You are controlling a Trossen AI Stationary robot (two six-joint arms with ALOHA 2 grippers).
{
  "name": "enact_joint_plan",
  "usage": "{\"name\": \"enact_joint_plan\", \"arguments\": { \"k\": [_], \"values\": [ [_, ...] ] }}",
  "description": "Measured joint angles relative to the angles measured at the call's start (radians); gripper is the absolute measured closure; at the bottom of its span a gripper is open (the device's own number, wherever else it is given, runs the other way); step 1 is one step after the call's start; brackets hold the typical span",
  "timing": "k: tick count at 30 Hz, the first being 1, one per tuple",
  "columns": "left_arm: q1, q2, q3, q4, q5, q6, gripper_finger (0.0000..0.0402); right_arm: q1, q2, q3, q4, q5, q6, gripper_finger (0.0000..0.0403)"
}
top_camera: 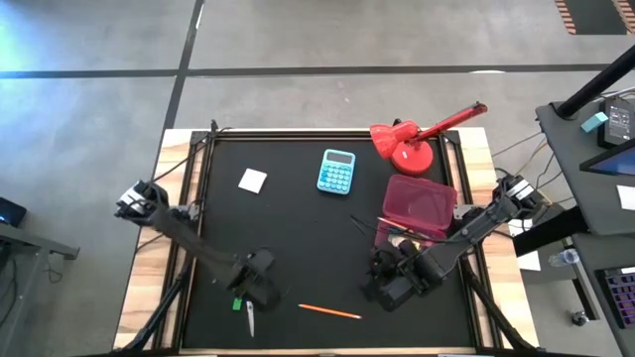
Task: Pack school essentials
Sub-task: Put the blue scissors into the red supply box
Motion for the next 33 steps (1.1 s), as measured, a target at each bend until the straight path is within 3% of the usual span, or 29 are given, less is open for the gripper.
{"name": "enact_joint_plan", "arguments": {
  "k": [7,13,33],
  "values": [
    [-0.130,0.005,0.000,0.001,-0.001,-0.335,0.0235,-0.002,-0.030,0.004,-0.030,0.004,-0.090,0.0161],
    [-0.182,0.066,0.010,0.015,0.003,-0.500,0.0235,-0.002,-0.056,0.002,-0.077,0.014,-0.116,0.0163],
    [-0.171,0.185,0.016,0.036,0.032,-0.574,0.0235,-0.030,-0.079,0.002,-0.138,0.032,-0.168,0.0163]
  ]
}}
